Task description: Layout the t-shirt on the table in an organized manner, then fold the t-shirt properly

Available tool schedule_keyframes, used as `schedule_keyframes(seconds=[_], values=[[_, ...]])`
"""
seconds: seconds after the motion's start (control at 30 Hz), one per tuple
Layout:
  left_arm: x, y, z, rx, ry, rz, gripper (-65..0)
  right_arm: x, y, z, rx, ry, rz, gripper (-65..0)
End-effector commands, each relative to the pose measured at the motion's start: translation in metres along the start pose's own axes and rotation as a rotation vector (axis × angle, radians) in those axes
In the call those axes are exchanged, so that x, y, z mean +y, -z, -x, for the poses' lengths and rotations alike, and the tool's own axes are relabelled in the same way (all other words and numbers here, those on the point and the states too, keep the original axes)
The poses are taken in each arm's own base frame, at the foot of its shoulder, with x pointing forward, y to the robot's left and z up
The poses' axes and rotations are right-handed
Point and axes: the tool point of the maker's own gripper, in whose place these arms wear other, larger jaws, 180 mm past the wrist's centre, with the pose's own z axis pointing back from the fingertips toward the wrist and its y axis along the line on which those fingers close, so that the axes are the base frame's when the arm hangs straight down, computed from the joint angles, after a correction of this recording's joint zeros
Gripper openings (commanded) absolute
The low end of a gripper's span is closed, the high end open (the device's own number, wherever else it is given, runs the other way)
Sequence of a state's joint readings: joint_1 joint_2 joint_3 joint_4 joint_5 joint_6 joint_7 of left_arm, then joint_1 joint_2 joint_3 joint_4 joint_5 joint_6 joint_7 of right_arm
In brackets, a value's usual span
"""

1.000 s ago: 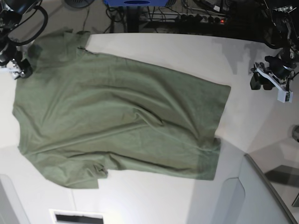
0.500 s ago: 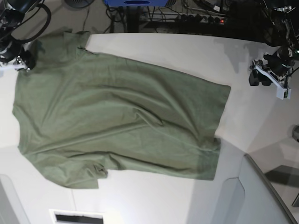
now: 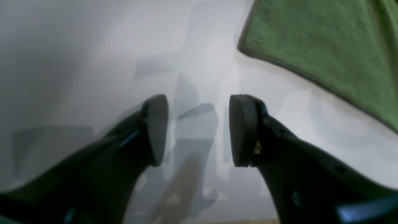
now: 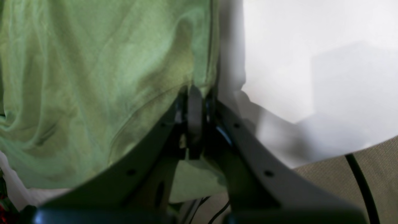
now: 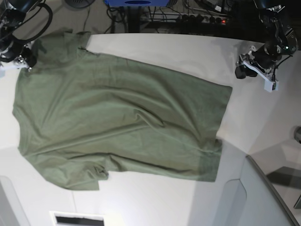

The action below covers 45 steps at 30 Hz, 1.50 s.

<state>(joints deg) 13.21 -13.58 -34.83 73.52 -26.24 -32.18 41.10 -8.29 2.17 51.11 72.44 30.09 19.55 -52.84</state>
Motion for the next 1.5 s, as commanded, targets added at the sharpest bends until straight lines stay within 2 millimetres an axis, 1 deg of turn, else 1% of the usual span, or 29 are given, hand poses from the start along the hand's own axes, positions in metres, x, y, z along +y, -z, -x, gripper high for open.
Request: schedule_keyframes(seconds=[0.0, 0.1, 0.17, 0.2, 0.27, 0.33, 0.4, 0.47, 0.57, 0.73, 0.83, 1.0, 1.03, 1.07, 1.1, 1.13, 1.17, 1.2, 1.23, 1.3, 1.37, 1.4, 1.43, 1.47], values=[[0.0, -0.003, -0.015, -0.046, 0.007, 0.006, -33.2, 0.0, -0.002, -0.003, 0.002, -0.013, 0.001, -64.4], [-0.005, 0.002, -0.008, -0.039, -0.016, 0.017, -33.2, 0.001, -0.002, -0.004, 0.002, -0.015, -0.001, -64.4], [-0.006, 0.007, -0.011, -0.042, -0.031, 0.024, -33.1, 0.001, -0.002, -0.004, 0.002, -0.015, -0.001, -64.2], [-0.005, 0.01, -0.009, -0.035, -0.045, 0.027, -31.9, 0.001, -0.002, -0.004, 0.001, -0.016, 0.0, -64.2], [-0.004, 0.016, -0.004, -0.02, -0.072, 0.03, -27.2, 0.001, -0.002, -0.005, 0.001, -0.017, 0.001, -64.2], [-0.004, 0.02, -0.005, -0.023, -0.087, 0.034, -23.4, 0.0, -0.002, -0.006, 0.0, -0.018, 0.002, -64.2], [-0.003, 0.021, -0.011, -0.067, -0.096, 0.035, -23.2, 0.0, -0.003, -0.006, -0.001, -0.019, 0.003, -64.2], [-0.013, 0.028, -0.011, -0.083, -0.086, 0.057, -23.2, 0.0, -0.003, -0.006, -0.001, -0.019, 0.003, -64.2], [-0.03, 0.038, -0.003, -0.067, -0.057, 0.099, -23.2, 0.0, -0.003, -0.006, 0.0, -0.019, 0.003, -64.2], [-0.048, 0.053, 0.005, -0.055, -0.072, 0.143, -23.2, 0.0, -0.003, -0.006, 0.0, -0.019, 0.003, -64.2], [-0.049, 0.057, 0.011, -0.041, -0.092, 0.143, -23.2, 0.0, -0.003, -0.006, 0.0, -0.019, 0.003, -64.2], [-0.049, 0.057, 0.011, -0.041, -0.093, 0.142, -23.7, 0.0, -0.003, -0.006, 0.0, -0.019, 0.003, -64.2], [-0.048, 0.057, 0.011, -0.041, -0.092, 0.141, -25.3, 0.0, -0.003, -0.006, -0.001, -0.019, 0.003, -64.2], [-0.048, 0.057, 0.011, -0.041, -0.092, 0.141, -29.3, 0.0, -0.003, -0.006, -0.001, -0.019, 0.003, -64.2], [-0.048, 0.057, 0.011, -0.041, -0.092, 0.141, -34.7, 0.0, -0.003, -0.006, -0.001, -0.019, 0.003, -64.2], [-0.047, 0.057, 0.01, -0.041, -0.091, 0.139, -41.1, 0.0, -0.003, -0.006, -0.001, -0.019, 0.003, -64.2], [-0.047, 0.057, 0.01, -0.041, -0.091, 0.139, -49.2, 0.0, -0.003, -0.006, -0.001, -0.019, 0.003, -64.2], [-0.047, 0.057, 0.011, -0.041, -0.092, 0.138, -59.2, 0.0, -0.003, -0.006, -0.001, -0.019, 0.003, -64.2], [-0.047, 0.057, 0.011, -0.039, -0.089, 0.139, -65.0, 0.0, -0.003, -0.006, 0.0, -0.019, 0.003, -64.4], [-0.049, 0.057, 0.008, -0.04, -0.082, 0.141, -65.0, 0.001, -0.004, -0.009, -0.009, -0.026, 0.004, -64.7], [-0.052, 0.051, -0.001, -0.052, -0.044, 0.144, -65.0, 0.002, -0.007, -0.011, -0.01, -0.034, 0.004, -64.8], [-0.053, 0.046, -0.006, -0.054, -0.02, 0.143, -65.0, 0.003, -0.009, -0.013, -0.012, -0.044, 0.006, -64.8], [-0.054, 0.04, -0.003, -0.033, 0.006, 0.142, -65.0, 0.004, -0.015, -0.019, -0.026, -0.058, 0.01, -64.8], [-0.057, 0.033, -0.007, -0.028, 0.042, 0.141, -65.0, 0.007, -0.02, -0.024, -0.04, -0.073, 0.012, -64.8]])
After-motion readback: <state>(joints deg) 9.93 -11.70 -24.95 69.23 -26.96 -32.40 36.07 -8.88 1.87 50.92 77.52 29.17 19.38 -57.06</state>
